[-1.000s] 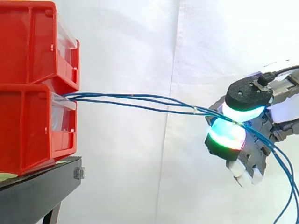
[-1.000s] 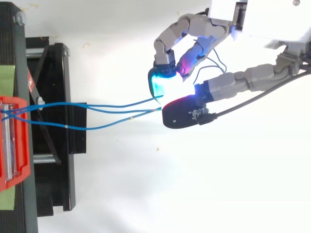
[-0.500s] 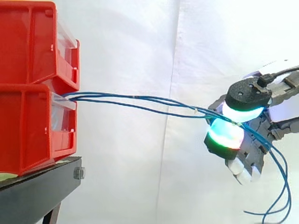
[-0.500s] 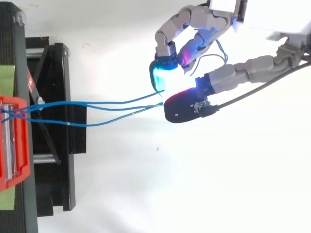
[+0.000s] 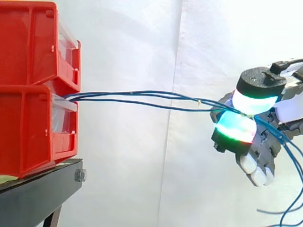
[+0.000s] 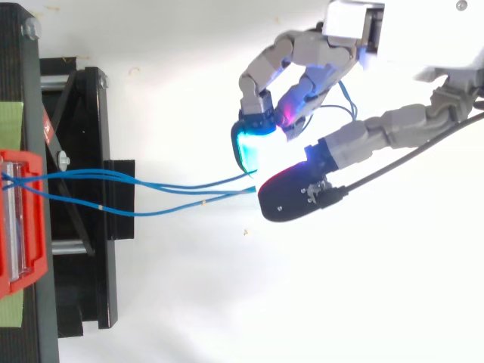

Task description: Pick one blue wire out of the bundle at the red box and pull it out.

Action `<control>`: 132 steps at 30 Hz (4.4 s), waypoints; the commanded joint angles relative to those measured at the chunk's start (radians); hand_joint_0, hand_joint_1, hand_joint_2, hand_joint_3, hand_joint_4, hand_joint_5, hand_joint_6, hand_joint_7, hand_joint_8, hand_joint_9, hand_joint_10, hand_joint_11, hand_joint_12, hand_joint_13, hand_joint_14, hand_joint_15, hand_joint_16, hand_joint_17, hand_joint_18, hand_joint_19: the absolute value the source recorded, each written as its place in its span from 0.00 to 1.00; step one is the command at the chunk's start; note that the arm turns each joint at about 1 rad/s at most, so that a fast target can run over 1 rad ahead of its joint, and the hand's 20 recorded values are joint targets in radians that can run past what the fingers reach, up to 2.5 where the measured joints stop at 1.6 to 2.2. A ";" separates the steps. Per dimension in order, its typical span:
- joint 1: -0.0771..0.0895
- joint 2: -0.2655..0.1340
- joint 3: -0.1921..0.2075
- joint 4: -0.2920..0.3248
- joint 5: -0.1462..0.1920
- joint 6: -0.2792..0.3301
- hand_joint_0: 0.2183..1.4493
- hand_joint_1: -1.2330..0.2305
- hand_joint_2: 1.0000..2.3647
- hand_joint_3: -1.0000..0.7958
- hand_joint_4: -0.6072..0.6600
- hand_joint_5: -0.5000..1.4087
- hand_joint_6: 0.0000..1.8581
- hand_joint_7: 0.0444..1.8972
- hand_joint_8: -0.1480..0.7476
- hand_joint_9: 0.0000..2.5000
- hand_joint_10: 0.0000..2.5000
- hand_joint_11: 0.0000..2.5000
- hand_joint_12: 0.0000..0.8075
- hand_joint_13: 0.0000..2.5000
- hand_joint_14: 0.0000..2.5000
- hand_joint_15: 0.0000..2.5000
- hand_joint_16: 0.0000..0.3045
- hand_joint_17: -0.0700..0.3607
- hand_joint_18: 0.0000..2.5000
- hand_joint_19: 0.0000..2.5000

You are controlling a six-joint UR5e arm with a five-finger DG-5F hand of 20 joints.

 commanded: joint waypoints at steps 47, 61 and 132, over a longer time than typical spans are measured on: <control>-0.001 0.000 0.002 -0.060 -0.123 0.275 0.45 0.30 0.01 0.37 0.36 0.15 0.52 0.69 0.38 0.33 0.00 0.02 0.43 0.41 0.00 0.14 0.15 0.40 0.35 0.17; -0.004 0.000 0.002 -0.069 -0.125 0.275 0.51 0.34 0.00 0.28 0.38 0.14 0.52 0.62 0.55 0.48 0.00 0.21 0.50 0.66 0.01 0.32 0.14 0.39 0.42 0.17; -0.004 0.000 0.002 -0.070 -0.126 0.275 0.35 0.36 0.01 0.45 0.50 0.17 0.52 0.48 0.59 0.41 0.00 0.20 0.53 0.52 0.01 0.27 0.17 0.43 0.41 0.19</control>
